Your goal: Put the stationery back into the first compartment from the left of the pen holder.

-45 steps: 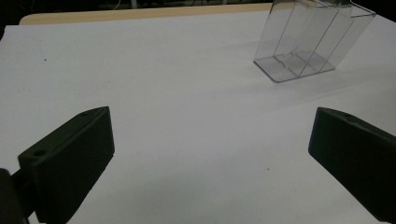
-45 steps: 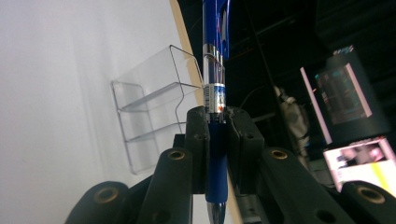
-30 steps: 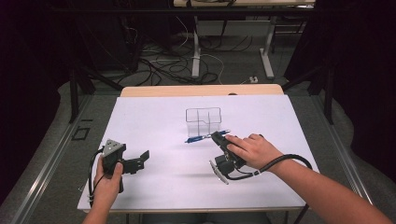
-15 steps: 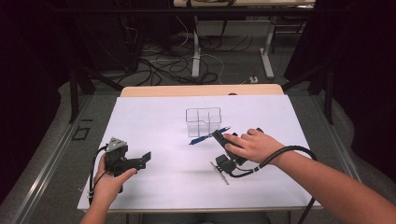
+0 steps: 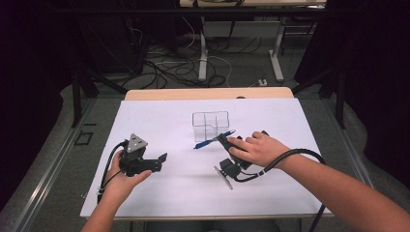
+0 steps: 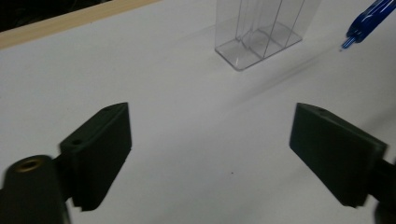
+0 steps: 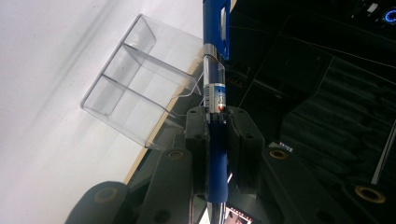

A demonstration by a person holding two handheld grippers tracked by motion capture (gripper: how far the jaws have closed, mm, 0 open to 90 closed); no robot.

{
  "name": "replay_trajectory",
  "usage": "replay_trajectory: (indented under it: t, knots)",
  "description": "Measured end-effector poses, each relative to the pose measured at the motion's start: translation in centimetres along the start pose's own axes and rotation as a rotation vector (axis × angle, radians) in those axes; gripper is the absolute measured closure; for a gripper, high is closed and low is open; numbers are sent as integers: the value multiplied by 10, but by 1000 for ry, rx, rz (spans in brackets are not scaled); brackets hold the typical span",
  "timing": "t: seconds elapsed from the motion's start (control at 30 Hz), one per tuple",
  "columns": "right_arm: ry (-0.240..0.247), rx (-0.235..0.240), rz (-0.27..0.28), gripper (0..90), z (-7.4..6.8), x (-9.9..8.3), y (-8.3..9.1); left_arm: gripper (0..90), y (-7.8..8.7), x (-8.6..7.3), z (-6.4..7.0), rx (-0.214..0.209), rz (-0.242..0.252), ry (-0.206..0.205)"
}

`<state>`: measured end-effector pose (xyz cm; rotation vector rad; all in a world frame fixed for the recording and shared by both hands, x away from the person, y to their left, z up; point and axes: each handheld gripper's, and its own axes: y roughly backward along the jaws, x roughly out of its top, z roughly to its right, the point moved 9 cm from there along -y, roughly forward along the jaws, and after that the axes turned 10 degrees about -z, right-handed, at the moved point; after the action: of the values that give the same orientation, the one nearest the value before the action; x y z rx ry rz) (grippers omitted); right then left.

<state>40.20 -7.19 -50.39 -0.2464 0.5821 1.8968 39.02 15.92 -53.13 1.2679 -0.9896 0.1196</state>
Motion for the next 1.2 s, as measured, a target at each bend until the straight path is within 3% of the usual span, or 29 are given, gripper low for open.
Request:
replay_trajectory:
  t: [0.17,0.37,0.43,0.53,0.67,0.83,0.93,1.03,1.17,1.2]
  knots:
    - [-3,6,1,794,-1,1,-3,248,3,15,9,-10,14,-52]
    - [-29,21,-11,794,-4,0,-6,343,6,28,21,-19,3,-172]
    - [-14,22,-8,794,-4,1,-7,367,6,30,26,-38,-6,-201]
    - [-7,18,1,794,-3,3,-7,379,5,36,30,-20,-8,-257]
    - [4,11,6,794,-2,3,-9,379,2,42,43,-43,-15,-275]
    - [-4,6,-3,794,-1,3,-6,386,4,52,56,-44,-27,-357]
    - [12,-1,-5,794,0,4,-4,419,2,57,64,-53,-27,-388]
    - [-4,6,-7,794,0,5,-3,447,1,63,73,-72,-32,-421]
    - [7,1,-6,794,1,7,-3,485,-5,69,84,-100,-35,-431]
    - [-15,7,-10,794,0,7,-2,488,-6,70,88,-109,-38,-421]
